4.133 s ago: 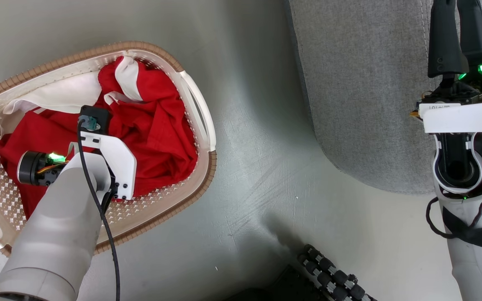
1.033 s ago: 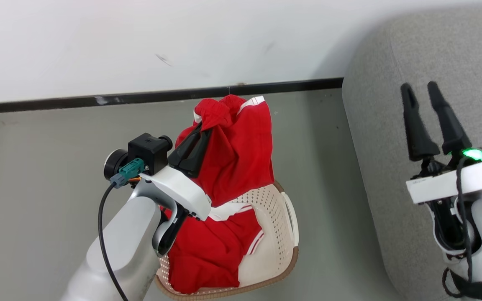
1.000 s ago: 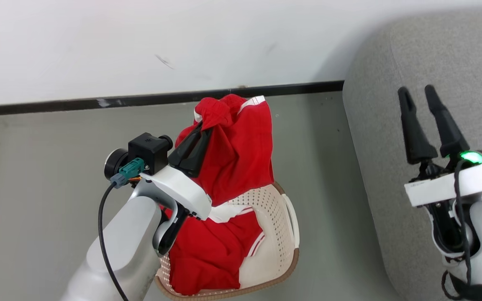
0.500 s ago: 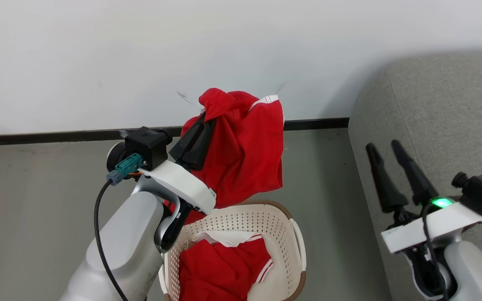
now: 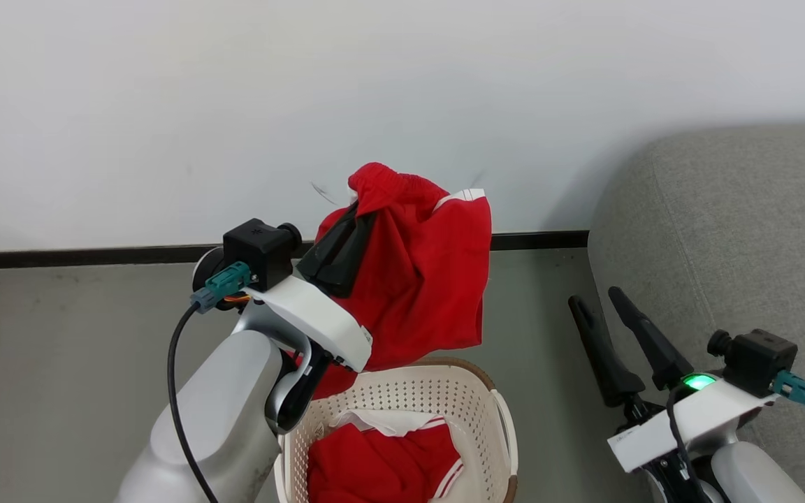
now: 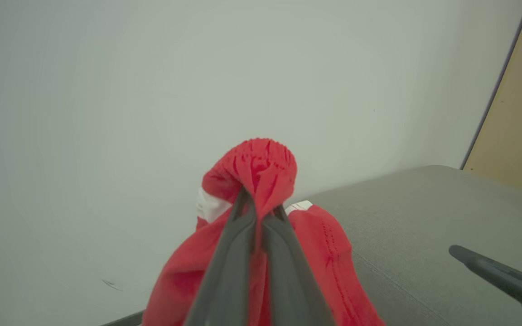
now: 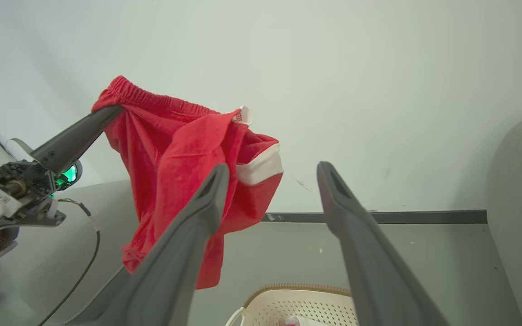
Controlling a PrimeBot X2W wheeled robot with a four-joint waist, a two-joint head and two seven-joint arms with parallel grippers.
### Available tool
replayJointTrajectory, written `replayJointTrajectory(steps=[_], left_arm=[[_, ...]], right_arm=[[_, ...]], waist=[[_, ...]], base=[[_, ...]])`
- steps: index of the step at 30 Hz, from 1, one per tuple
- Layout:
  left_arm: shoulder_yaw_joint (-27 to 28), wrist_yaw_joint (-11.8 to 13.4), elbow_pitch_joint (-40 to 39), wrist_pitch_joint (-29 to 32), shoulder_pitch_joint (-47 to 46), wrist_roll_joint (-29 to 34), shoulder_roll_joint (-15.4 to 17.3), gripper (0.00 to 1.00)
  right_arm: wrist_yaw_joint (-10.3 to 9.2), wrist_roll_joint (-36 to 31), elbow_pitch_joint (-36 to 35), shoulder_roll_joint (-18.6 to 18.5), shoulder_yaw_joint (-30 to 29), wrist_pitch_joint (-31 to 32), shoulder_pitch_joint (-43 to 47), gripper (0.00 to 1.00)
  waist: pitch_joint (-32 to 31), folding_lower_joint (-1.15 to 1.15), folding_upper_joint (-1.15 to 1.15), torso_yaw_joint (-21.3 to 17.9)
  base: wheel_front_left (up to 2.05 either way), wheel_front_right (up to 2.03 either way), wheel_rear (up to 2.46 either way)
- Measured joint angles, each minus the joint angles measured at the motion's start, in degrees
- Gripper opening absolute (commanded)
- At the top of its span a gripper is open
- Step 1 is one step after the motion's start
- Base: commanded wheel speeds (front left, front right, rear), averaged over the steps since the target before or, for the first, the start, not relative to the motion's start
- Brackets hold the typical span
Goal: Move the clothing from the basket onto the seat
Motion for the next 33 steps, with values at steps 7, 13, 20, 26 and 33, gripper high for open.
replayJointTrajectory(steps=[7, 13, 20, 26, 33], left_arm=[[-0.97, 0.32, -1.54, 1.22, 0.51, -0.12, 0.01, 0.00], [-2.36, 0.71, -3.14, 2.47, 0.50, -0.10, 0.02, 0.00], [-4.39, 0.71, -4.82, 3.65, 0.48, -0.38, 0.02, 0.00], [-6.16, 0.73, -6.48, 4.16, 0.43, -2.05, 0.05, 0.00], [-8.73, 1.21, -8.48, 4.67, 0.25, -2.57, 0.09, 0.00]], right_arm=[[0.00, 0.23, 0.03, -1.00, 5.59, 0.00, 1.03, 1.00], [0.00, 1.71, 0.98, -1.55, 11.01, 0.01, 1.02, 1.00], [0.00, 3.60, 3.86, -1.29, 14.94, 0.01, -0.06, 1.00], [0.00, 6.54, 6.48, -0.20, 17.68, 0.03, -1.83, 1.00], [0.00, 7.68, 9.16, 0.07, 21.50, 0.05, -5.08, 1.00]], waist=[[-0.67, 0.00, 0.00, 0.74], [-0.60, 0.00, 0.00, 1.72], [-0.33, 0.00, 0.00, 2.82], [-0.25, 0.00, 0.00, 3.86], [-0.22, 0.00, 0.00, 5.15]], base=[[0.00, 0.00, 0.00], [0.00, 0.00, 0.00], [0.00, 0.00, 0.00], [0.00, 0.00, 0.00], [0.00, 0.00, 0.00]])
